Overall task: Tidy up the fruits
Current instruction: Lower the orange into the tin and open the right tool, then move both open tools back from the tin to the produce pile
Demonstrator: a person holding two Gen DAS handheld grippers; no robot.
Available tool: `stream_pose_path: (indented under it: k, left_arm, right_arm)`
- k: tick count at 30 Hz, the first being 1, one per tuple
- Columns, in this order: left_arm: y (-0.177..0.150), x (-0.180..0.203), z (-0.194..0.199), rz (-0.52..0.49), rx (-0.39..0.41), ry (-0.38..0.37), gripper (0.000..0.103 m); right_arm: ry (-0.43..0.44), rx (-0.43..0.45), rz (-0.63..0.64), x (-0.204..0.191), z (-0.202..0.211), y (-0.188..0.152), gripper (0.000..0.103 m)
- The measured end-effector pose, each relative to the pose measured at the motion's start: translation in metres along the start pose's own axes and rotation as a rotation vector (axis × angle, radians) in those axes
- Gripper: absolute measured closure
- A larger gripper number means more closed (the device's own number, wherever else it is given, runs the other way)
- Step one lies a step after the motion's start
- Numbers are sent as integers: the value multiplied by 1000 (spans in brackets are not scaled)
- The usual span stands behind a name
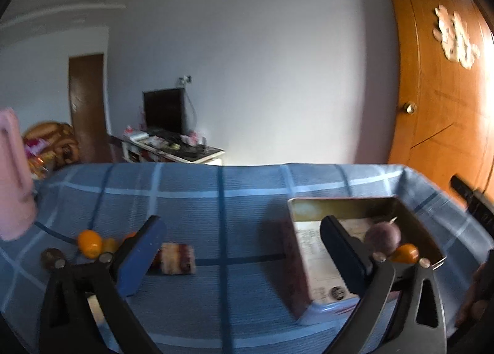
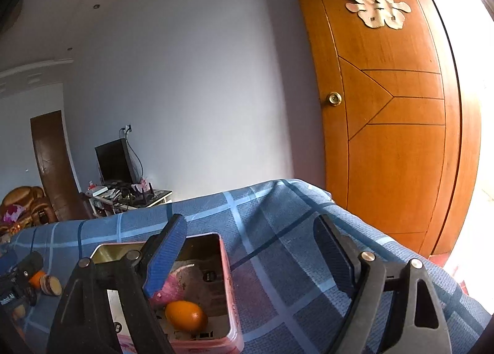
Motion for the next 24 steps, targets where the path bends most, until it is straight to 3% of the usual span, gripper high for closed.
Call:
stream_pose_path:
  k: [3,11,24]
  left_arm:
    - [-6,-3,5,-37,3,22,0]
    - [-9,-15,16,-22,8,43,0]
    - [-16,-25,29,-27,7,15,0]
  right_arm:
    - [5,20,13,-3,8,-2,18]
    - [-21,-12,31,-11,15,-12,18]
    - [-31,-26,-13,-23,35,-27,18]
Point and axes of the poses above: each gripper's, at about its wrist camera, not at the fingertips, and z roughly against the way its jaws point, x to its right, y to its top, the point moved 9 cm from there along -z, roughly the way its jaws point, and after that the axes turned 8 degrees about -z, right-handed, at the moved point
